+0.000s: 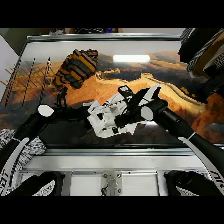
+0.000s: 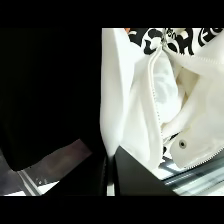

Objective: Fold the clothes and pants, and hang the long-sleeved shirts on hangers.

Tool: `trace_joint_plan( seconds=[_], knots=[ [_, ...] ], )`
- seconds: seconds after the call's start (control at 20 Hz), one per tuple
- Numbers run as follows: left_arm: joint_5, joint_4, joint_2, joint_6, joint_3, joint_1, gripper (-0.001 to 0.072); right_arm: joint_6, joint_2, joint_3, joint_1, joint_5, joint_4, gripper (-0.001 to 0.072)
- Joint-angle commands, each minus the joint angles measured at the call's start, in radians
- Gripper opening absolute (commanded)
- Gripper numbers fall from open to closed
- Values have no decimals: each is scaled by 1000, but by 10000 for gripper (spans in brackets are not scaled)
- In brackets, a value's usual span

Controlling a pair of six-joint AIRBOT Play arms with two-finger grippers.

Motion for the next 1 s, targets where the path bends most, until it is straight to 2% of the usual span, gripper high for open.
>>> trace_joint_plan(
  seconds=[0.0,0.1,0.25,0.3,0.35,0.45,0.5,0.55,0.7,0.75,0.85,0.95],
  knots=[
    [1,1,0,0,0,-18,18,61,-21,-14,64,-103,22,512],
    [0,0,0,-1,0,-26,18,116,-76,-14,62,-106,-43,511],
    [-3,0,0,-1,0,-26,18,260,-156,-14,60,-145,-167,506],
    [-5,0,0,-1,0,-26,18,304,-171,-14,60,-160,-198,484],
    [-10,0,0,-1,0,-26,18,338,-179,-14,60,-166,-229,423],
    [-17,0,1,-1,1,-24,18,344,-175,-11,52,-152,-285,147],
    [-29,0,1,-1,9,-17,17,335,-160,-6,35,-122,-292,53],
    [-72,-1,3,-1,37,3,18,307,-130,9,6,-71,-290,14],
    [-266,-1,33,5,172,67,17,81,32,129,-111,256,-256,14],
    [-317,1,57,14,211,79,18,48,94,175,-149,402,-256,14],
    [-359,0,108,14,250,82,18,40,208,212,-209,584,-244,13],
    [-335,1,138,14,243,50,18,51,281,200,-236,637,-182,13]
  ],
)
